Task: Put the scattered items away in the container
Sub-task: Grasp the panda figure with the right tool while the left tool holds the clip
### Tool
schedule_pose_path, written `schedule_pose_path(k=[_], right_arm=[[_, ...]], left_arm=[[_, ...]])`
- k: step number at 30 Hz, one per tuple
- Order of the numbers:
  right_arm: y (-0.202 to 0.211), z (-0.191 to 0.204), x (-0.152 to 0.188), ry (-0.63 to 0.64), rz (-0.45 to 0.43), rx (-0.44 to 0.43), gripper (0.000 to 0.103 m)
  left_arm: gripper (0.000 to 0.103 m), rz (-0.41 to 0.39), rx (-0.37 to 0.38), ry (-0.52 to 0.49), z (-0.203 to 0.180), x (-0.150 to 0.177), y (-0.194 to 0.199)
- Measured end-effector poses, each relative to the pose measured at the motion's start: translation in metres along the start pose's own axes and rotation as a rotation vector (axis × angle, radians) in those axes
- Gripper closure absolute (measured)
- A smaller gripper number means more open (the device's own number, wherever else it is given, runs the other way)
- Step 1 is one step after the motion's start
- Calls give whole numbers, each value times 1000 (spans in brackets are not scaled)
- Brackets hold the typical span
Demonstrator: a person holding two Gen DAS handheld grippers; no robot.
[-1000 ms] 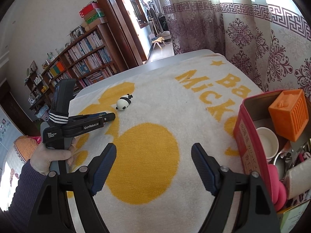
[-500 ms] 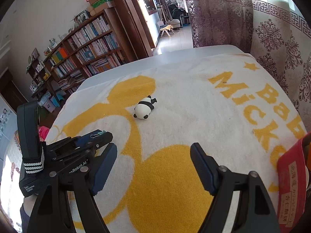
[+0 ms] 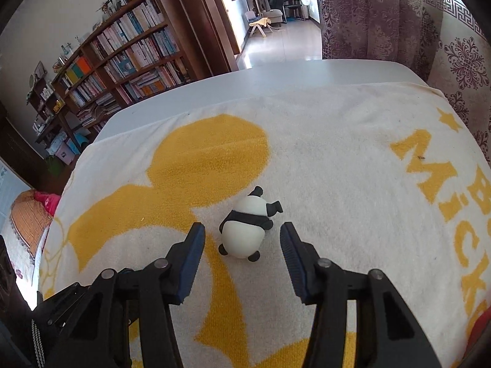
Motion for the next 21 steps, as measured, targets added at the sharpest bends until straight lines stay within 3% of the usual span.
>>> schedule_pose_path(k=[3, 7, 14, 21], right_arm=[[-12, 2, 0, 23, 13, 35, 49], [-8, 3, 3, 71, -13, 73, 59], [34, -12, 26, 38, -41, 44, 59], [83, -27, 44, 57, -100, 98, 59]], left_arm=[[74, -6, 0, 1, 0, -1, 2], [74, -11, -3, 7, 1, -1, 3], [74, -22, 19, -13, -11, -2, 9], [74, -31, 43, -84, -39, 2, 17]])
Point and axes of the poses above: each gripper's, at about its wrist camera, not at the fingertips, and y roughly against the way its jaws point, z to its left, x to its underside, the point moved 5 cm from there along -y, roughly the way its jaws point, and after that the axes turned 5 degrees about -z, right-handed, at the moved point
